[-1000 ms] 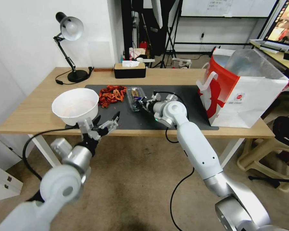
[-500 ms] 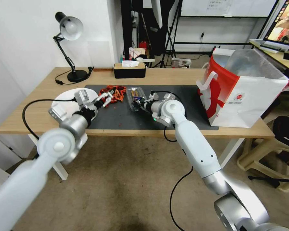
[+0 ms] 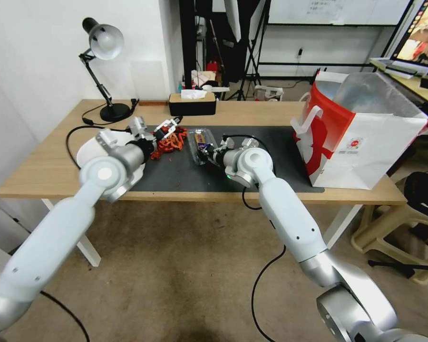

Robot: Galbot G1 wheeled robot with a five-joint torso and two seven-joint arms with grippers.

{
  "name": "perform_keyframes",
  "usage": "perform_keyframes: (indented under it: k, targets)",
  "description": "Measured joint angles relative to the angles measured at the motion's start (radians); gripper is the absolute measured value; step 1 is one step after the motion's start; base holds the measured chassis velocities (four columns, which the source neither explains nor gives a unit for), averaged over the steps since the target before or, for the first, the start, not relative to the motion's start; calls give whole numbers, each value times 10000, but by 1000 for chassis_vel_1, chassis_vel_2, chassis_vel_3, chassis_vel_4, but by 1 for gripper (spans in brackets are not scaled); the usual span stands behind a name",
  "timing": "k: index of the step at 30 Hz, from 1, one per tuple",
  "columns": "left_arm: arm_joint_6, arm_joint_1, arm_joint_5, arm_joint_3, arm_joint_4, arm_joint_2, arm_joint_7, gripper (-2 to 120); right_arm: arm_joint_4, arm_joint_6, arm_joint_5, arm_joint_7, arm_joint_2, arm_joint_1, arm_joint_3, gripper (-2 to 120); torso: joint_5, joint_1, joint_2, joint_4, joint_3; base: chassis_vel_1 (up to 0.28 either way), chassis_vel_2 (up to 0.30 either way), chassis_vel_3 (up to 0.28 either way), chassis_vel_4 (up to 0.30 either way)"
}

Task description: Close the takeout container lid, then place the container into the takeout bag.

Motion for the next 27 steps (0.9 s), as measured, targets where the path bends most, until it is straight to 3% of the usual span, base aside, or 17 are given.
perform_keyframes:
  k: [7, 12, 14, 20, 23, 27]
  targets:
    - [582, -875, -17, 610, 1173, -493, -6, 100, 23, 0, -7, 13, 8, -6, 17, 0, 0, 1, 0, -4, 0, 0, 0, 0, 0]
    - [1241, -1521, -123, 816, 2194, -775, 37, 100, 115, 0, -51, 41, 46, -63, 16, 0, -1, 1, 0, 0, 1, 0, 0, 0, 0]
    - [1818, -1896, -284, 824, 2757, -913, 52, 100, 135, 0, -79, 54, 59, -97, 10, 0, 0, 0, -1, -2, 1, 0, 0, 0, 0]
    - [2409, -2187, -318, 936, 3262, -1094, -37, 100, 149, 2, -91, 59, 48, -105, 8, 0, -2, 0, 0, 0, 0, 0, 0, 0, 0]
    - [2658, -2607, -55, 1155, 4107, -1645, -187, 100, 138, 2, -102, 60, 27, -104, 11, 0, -1, -1, 0, -1, 0, 0, 0, 0, 0]
    - [2818, -2739, 77, 1208, 4417, -1813, -235, 100, 151, 6, -108, 62, 18, -134, 11, 0, -1, 0, -1, -3, 1, 0, 0, 0, 0]
